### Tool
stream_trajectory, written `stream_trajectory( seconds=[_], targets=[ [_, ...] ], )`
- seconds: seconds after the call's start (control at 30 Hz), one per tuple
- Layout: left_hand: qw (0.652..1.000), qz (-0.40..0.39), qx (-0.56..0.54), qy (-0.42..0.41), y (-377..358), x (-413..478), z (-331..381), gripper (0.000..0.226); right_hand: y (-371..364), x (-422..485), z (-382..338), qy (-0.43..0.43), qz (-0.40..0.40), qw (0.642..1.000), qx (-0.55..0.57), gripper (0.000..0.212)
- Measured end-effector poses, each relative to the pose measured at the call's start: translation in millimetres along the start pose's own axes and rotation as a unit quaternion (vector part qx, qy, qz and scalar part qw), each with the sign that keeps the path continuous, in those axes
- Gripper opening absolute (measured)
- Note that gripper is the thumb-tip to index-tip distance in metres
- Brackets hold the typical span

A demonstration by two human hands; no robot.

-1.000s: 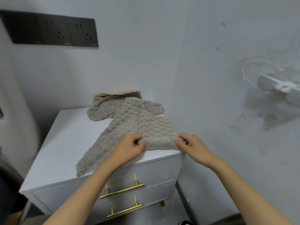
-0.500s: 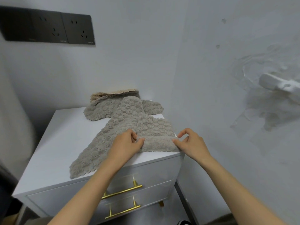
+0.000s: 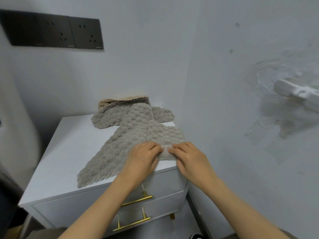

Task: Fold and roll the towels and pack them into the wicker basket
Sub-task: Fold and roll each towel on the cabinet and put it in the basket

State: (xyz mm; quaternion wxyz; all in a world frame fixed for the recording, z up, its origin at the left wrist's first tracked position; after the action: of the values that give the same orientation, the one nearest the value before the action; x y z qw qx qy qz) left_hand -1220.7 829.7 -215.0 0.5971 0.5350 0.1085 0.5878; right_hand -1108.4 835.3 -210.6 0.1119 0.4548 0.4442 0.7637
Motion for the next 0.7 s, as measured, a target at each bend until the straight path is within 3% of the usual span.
stream_trajectory(
  seconds=[0.13,0.33,0.6,0.7],
  targets=[
    [0.999,-0.041,0.01,-0.017,-1,-4,-9,0.039,-5,-2,8,-0.035,-0.043,0.998,0.021,0.039],
    [0.995,-0.038,-0.085,0.036,6,-6,-22,0.038,-23,-6,27,-0.06,-0.15,0.986,0.048,0.045],
    [0.971,-0.037,-0.19,0.14,4,1,-37,0.012,-35,-8,57,-0.196,-0.203,0.927,0.248,0.015],
    [0.96,-0.037,-0.213,0.18,2,1,-44,0.023,-36,-9,65,-0.243,-0.217,0.902,0.284,0.015]
  ],
)
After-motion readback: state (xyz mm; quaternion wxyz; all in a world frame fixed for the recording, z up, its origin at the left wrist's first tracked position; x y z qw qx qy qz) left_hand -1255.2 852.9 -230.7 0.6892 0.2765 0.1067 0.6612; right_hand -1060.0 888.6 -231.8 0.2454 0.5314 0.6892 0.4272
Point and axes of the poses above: each hand's wrist, its own x-axis towards the middle knuckle, its own y-axis out of the back of the hand, z = x × y, the point moved 10 cm from there along x, towards the middle knuckle, and after that the axes turned 14 degrees about -x, right-handed, at the moved point
